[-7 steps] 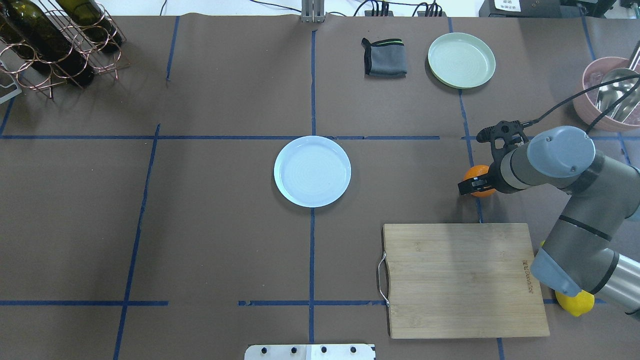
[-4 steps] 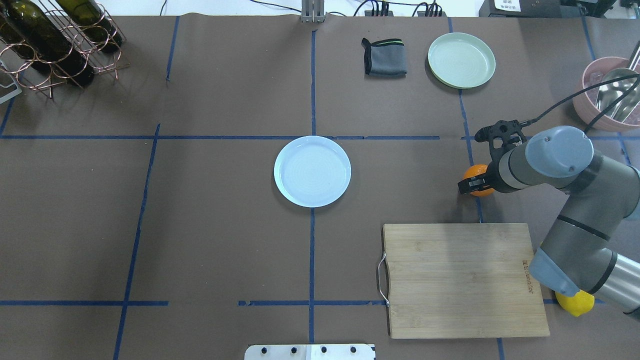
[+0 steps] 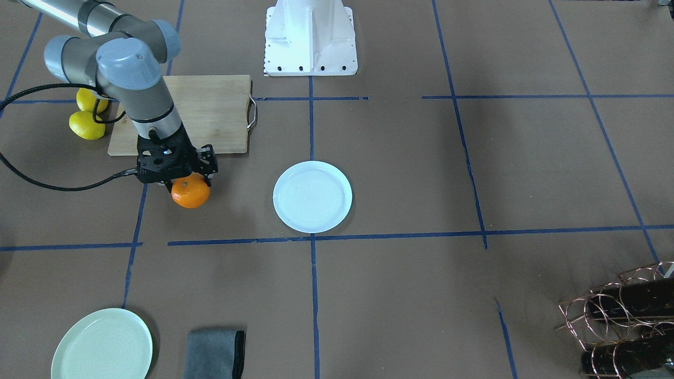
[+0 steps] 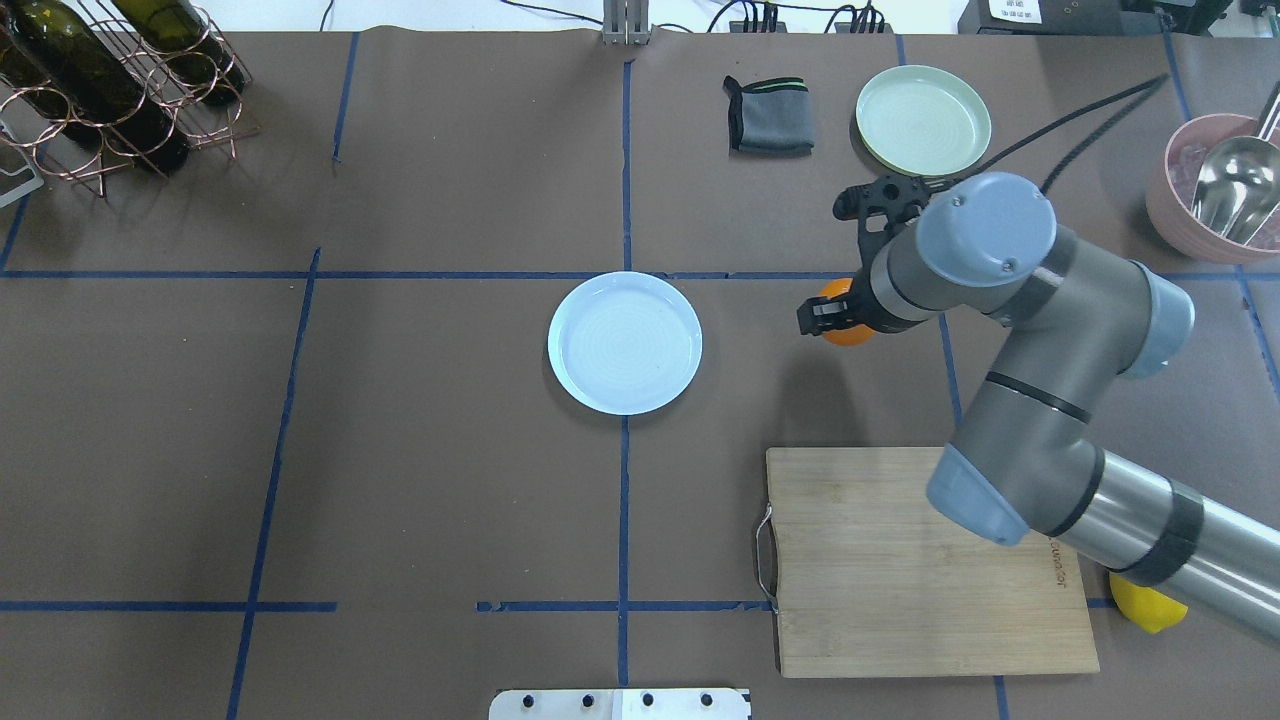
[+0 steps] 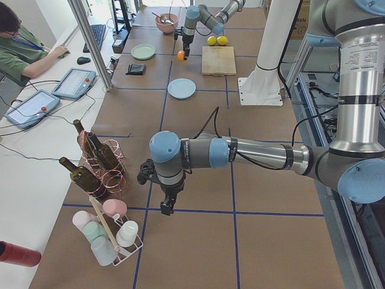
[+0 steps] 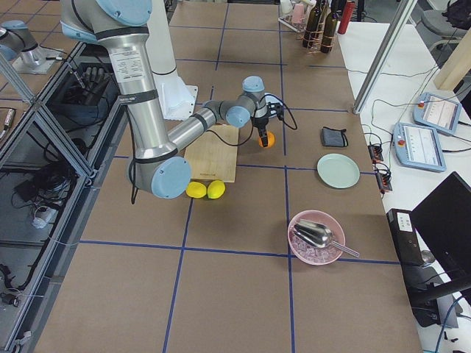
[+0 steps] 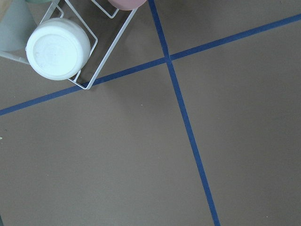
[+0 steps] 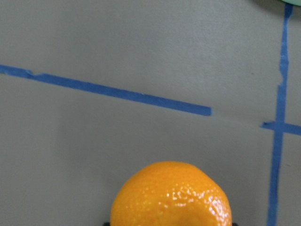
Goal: Pick orange to plate
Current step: 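Carry the orange with the right gripper over the light blue plate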
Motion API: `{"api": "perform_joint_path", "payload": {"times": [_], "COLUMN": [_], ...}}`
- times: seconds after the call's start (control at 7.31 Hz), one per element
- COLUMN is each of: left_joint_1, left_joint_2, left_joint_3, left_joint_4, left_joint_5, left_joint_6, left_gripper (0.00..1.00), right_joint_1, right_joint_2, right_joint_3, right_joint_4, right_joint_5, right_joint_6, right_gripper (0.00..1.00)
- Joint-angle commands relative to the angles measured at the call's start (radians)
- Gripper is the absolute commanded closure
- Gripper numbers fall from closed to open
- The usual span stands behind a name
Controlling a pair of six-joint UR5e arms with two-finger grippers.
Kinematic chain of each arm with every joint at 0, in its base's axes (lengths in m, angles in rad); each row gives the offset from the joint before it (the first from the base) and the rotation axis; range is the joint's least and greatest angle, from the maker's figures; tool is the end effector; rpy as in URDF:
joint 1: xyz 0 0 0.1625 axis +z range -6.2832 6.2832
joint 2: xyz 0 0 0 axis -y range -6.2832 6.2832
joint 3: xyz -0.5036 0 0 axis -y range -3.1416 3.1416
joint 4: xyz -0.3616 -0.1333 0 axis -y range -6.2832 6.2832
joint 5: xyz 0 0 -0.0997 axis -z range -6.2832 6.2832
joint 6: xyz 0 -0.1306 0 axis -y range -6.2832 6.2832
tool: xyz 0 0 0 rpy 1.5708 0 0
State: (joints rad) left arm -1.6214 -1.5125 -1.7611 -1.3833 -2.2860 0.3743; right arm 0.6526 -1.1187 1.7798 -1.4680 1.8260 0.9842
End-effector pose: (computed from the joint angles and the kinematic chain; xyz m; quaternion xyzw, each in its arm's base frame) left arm -0.0690 -0.4202 0.7216 0.0484 0.3475 0.1413 0.9257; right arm -0.4673 -0.4834 0.4158 0.1186 -0.3695 -0.0170 0.9215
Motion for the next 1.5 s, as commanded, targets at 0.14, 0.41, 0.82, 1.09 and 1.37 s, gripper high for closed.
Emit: {"api": "perform_joint_path", "payload": {"times": [0.14,0.41,0.82,1.09,1.37], "left_joint_1": [0.0,0.0,0.0,0.0,0.0], "left_joint_2": [0.0,0.0,0.0,0.0,0.0], "left_joint_3": [-0.001,-0.003,-0.003,-0.001,-0.003], "left_joint_4": [0.001,0.001,0.001,0.001,0.001], "left_joint_5": [0.0,0.0,0.0,-0.001,-0.001], "left_joint_6": [0.0,0.0,0.0,0.0,0.0], "left_gripper": [0.0,0.0,0.0,0.0,0.0], "right_joint_1": [-0.095,-0.16,-0.192,-0.203,-0.202], "right_joint_2": [0.3,0.492,0.494,0.496,0.504], "right_joint_3": [-0.205,-0.44,-0.491,-0.501,-0.49], "right_joint_4": [-0.109,-0.107,-0.104,-0.104,-0.104], "right_joint_5": [-0.112,-0.181,-0.217,-0.217,-0.214], "right_joint_6": [0.209,0.29,0.297,0.297,0.297], "right_gripper": [1.0,0.99,0.93,0.5,0.0]}}
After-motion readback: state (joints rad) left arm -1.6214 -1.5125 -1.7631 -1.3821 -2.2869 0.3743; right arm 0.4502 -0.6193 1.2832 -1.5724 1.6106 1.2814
